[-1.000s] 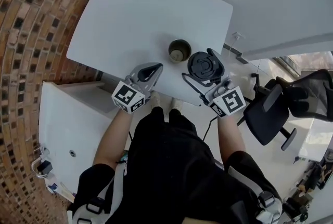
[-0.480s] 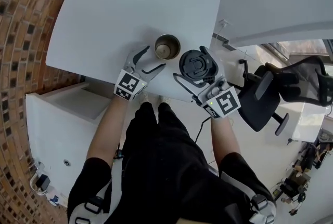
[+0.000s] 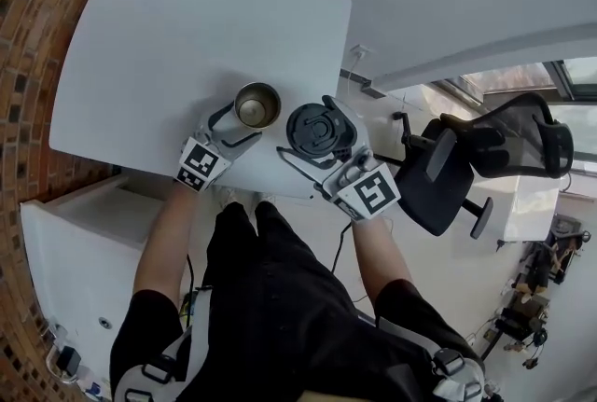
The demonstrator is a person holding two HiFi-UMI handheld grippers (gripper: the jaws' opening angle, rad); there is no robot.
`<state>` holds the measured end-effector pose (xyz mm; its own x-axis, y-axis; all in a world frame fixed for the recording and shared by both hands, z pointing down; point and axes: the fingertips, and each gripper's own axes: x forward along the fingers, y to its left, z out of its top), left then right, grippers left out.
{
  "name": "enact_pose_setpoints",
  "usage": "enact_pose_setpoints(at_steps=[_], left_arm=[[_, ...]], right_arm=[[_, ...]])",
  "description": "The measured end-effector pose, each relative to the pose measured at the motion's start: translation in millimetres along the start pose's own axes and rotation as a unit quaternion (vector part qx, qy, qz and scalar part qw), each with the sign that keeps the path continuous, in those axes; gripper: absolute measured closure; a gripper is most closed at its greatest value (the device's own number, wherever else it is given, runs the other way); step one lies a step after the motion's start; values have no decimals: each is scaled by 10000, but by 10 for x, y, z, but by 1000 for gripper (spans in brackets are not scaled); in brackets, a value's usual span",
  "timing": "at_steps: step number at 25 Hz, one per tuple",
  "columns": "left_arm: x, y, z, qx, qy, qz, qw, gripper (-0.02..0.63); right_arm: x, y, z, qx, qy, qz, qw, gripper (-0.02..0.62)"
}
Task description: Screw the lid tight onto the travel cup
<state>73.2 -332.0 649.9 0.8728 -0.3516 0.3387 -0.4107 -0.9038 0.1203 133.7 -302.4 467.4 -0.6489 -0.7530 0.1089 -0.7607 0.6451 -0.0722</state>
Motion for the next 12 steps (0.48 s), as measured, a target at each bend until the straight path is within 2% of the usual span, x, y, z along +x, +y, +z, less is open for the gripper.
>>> enact_pose_setpoints(at_steps=[12], left_arm=[[131, 8, 76, 40, -5, -234, 9997, 225]], right_arm=[[196, 28, -61, 104, -28, 202, 9997, 112]])
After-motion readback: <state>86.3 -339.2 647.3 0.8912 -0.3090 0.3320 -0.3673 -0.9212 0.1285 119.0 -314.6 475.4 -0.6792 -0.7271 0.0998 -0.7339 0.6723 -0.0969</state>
